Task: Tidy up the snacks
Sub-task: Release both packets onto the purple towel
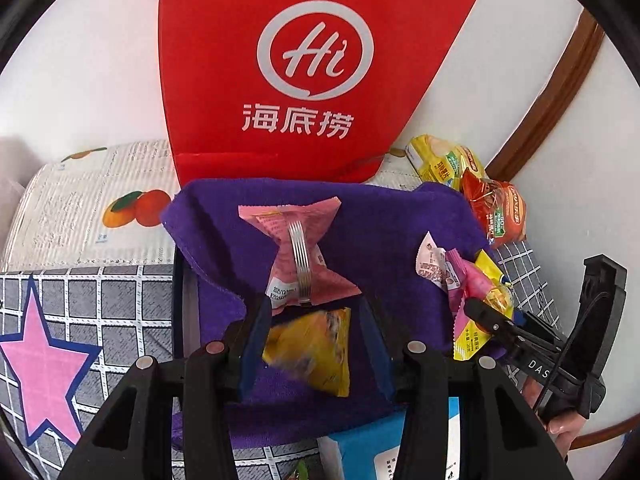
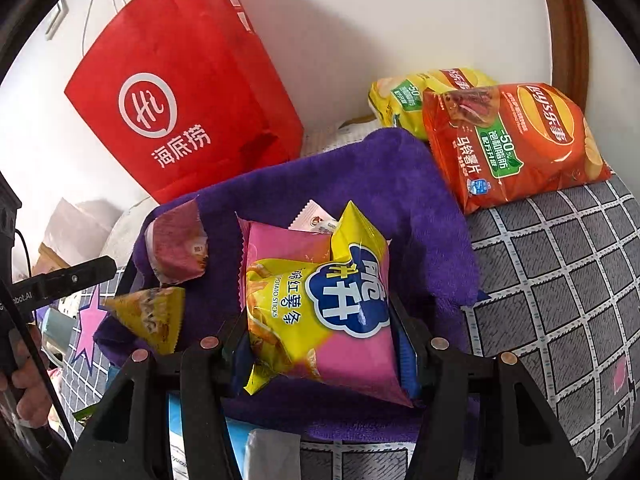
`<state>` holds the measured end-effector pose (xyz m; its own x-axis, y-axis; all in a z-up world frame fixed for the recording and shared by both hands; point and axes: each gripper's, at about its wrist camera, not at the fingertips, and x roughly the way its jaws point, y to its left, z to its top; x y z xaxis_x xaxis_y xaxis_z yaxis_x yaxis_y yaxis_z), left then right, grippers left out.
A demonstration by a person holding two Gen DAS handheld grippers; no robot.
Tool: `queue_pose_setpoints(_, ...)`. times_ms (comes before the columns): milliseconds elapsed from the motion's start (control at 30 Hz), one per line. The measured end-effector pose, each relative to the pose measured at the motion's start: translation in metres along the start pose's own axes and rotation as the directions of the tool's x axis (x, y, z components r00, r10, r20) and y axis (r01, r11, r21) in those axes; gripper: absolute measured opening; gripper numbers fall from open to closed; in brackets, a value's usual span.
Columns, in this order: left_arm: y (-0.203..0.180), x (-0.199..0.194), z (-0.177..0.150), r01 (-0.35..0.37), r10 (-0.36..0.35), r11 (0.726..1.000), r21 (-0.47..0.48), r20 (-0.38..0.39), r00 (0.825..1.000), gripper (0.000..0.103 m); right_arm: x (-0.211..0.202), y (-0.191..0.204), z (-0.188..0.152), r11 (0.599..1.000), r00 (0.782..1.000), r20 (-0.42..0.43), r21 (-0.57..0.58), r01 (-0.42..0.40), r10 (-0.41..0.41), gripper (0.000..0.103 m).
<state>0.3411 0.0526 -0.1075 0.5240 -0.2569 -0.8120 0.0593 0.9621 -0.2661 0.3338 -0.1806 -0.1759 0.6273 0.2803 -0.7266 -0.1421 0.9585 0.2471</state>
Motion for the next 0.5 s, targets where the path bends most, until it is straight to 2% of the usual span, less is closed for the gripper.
queue_pose_setpoints(500,-0.011,0.0,-0.003,0.0,0.0,0.999,0.038,0.0,1.0,0.043,0.015,0.006,-0.004,0.999,0.999,-0.028,-0.03,0.025,-0.025,0.058)
